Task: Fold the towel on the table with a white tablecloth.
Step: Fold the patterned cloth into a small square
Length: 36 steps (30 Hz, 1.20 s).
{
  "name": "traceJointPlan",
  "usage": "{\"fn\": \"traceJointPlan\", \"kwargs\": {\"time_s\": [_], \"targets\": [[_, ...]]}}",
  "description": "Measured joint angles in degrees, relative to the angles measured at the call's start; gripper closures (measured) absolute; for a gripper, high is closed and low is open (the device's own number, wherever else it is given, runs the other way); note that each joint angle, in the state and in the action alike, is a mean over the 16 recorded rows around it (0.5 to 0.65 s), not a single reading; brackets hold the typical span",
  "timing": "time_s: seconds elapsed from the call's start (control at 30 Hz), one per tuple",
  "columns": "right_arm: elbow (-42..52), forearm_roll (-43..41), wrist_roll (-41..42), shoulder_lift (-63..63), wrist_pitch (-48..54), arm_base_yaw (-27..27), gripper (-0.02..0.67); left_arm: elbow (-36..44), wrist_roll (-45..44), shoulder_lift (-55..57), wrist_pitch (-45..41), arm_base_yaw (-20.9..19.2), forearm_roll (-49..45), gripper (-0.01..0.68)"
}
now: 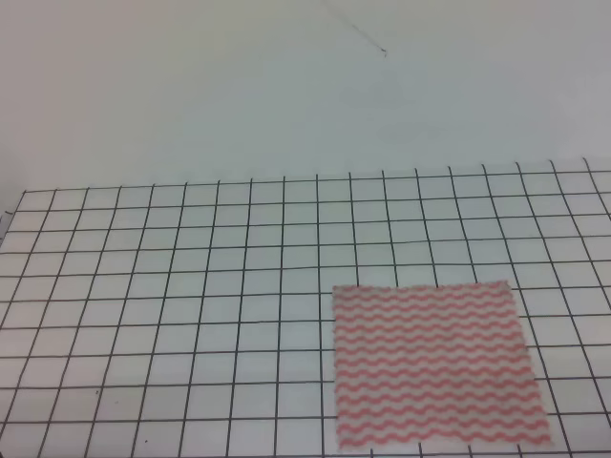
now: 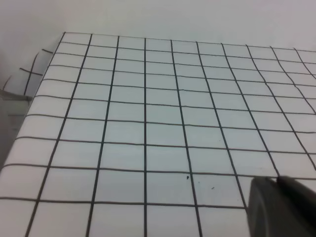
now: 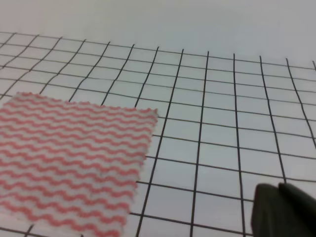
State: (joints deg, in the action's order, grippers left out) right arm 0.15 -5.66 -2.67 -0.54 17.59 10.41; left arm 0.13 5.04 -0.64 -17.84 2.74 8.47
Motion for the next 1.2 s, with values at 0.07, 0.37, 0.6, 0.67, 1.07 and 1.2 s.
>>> {"fn": "traceJointPlan", "kwargs": {"time_s": [0.07, 0.37, 0.6, 0.67, 1.07, 1.2], "targets": [[0.0, 0.8, -0.6, 0.0, -0.6, 0.0, 0.652, 0.0, 0.0, 0.0, 0.6, 0.0, 1.6, 0.674], [0.0, 10.6, -6.7, 0.0, -7.8, 0.0, 0.652, 0.0, 0.0, 0.0, 3.6, 0.0, 13.1, 0.674], [0.0, 20.6, -11.3, 0.0, -14.4, 0.0, 0.652, 0.0, 0.1, 0.0, 7.1, 0.0, 30.8, 0.674], [0.0, 22.5, -11.7, 0.0, -15.5, 0.0, 0.652, 0.0, 0.2, 0.0, 7.7, 0.0, 35.8, 0.674], [0.0, 23.8, -9.3, 0.0, -14.4, 0.0, 0.651, 0.0, -4.1, 0.0, 8.1, 0.0, 50.1, 0.674], [0.0, 23.3, -7.7, 0.0, -12.6, 0.0, 0.652, 0.0, -7.4, 0.0, 6.6, 0.0, 47.7, 0.674]]}}
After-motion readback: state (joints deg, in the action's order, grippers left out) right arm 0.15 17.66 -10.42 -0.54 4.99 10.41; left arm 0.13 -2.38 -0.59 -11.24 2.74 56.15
